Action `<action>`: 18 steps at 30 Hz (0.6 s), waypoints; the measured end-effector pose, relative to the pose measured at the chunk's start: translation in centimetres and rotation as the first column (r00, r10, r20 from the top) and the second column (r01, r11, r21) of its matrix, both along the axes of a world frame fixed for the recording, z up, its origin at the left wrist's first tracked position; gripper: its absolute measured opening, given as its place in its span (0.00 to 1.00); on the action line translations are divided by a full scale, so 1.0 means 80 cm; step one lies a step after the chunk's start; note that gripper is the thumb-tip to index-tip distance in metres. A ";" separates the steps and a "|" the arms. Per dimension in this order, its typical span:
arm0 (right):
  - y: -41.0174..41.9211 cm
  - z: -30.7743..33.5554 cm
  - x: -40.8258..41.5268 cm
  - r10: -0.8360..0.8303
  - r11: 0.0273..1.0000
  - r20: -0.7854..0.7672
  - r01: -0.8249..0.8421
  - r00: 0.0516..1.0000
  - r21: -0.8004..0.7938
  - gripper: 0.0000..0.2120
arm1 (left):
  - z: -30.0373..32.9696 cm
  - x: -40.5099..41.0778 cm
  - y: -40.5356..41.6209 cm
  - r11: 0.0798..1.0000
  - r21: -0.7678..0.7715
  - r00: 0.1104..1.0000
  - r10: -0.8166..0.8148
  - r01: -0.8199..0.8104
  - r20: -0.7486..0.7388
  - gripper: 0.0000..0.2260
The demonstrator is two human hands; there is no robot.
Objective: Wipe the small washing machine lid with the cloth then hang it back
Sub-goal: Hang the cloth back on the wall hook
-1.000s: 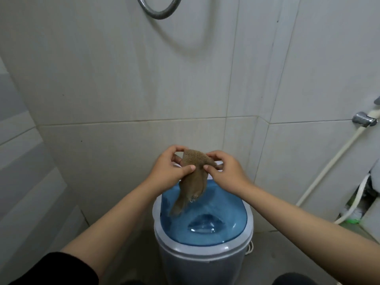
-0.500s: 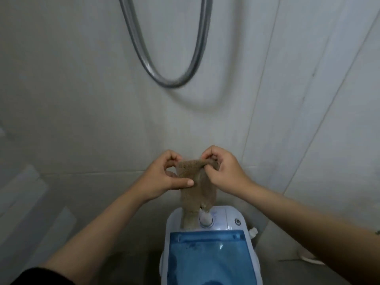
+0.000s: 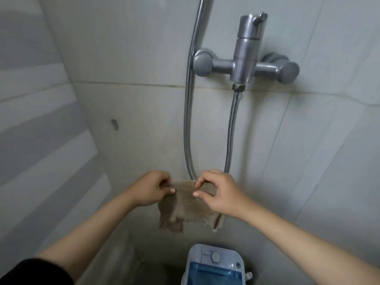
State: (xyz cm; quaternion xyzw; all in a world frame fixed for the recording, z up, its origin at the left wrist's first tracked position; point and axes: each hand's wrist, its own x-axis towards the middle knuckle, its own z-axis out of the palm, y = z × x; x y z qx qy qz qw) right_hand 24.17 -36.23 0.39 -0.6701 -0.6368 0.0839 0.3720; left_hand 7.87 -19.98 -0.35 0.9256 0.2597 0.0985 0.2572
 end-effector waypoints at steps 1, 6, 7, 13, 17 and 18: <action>0.005 0.017 -0.007 0.010 1.000 0.044 -0.010 0.999 -0.014 0.04 | 0.022 -0.008 -0.001 1.000 0.027 1.000 0.003 -0.003 0.026 0.11; 0.045 0.084 -0.052 0.066 0.996 0.375 -0.036 0.925 -0.085 0.17 | 0.095 -0.055 0.018 0.963 0.208 0.967 0.127 -0.174 0.220 0.05; 0.057 0.095 -0.061 0.061 0.994 0.446 -0.015 0.893 -0.106 0.19 | 0.105 -0.065 0.024 0.942 0.263 0.957 0.142 -0.210 0.254 0.07; 0.149 0.123 -0.108 0.065 0.995 0.602 -0.003 0.796 -0.103 0.19 | 0.121 -0.126 0.099 0.665 0.737 0.977 -0.052 -0.122 0.208 0.08; 0.213 0.117 -0.123 0.040 0.995 0.699 0.034 0.714 -0.091 0.16 | 0.116 -0.139 0.156 0.570 0.821 0.997 -0.046 -0.021 0.058 0.06; 0.231 0.115 -0.126 0.031 0.995 0.725 0.050 0.688 -0.089 0.16 | 0.114 -0.141 0.175 0.548 0.836 0.999 -0.037 -0.008 0.033 0.07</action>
